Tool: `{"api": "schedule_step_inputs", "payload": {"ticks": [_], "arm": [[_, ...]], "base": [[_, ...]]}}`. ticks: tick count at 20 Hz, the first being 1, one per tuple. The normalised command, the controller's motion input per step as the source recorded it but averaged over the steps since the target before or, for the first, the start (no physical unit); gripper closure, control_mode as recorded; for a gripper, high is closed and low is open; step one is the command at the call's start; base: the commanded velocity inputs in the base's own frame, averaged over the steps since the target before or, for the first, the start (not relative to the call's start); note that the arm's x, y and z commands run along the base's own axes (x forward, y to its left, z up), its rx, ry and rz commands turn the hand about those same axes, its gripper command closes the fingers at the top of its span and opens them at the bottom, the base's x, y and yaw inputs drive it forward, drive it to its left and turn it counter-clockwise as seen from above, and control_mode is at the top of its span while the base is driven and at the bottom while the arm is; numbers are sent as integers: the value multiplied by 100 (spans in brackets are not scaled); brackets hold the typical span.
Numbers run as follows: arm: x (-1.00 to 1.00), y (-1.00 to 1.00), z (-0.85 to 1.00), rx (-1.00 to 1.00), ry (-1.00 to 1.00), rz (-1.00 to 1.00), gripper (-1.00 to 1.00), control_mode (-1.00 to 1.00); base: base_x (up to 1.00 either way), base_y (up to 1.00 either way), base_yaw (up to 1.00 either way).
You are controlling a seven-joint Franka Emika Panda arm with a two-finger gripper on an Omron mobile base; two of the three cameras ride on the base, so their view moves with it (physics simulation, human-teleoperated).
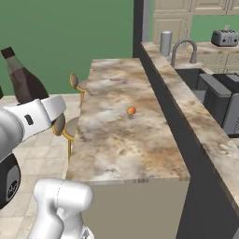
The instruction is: Move the syrup bottle and shaker from the cabinet to the dining counter.
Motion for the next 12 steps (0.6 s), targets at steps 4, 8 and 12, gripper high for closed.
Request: {"api": "schedule_step_inputs", "payload": {"ticks": [4, 8, 12], "arm": [[0, 0, 0, 0, 0, 0, 100, 100], [0, 0, 0, 0, 0, 0, 100, 100], [0, -5, -21, 0, 1, 0, 100, -100]], "base": [[0, 0, 0], [0, 0, 0], [0, 0, 0]]}}
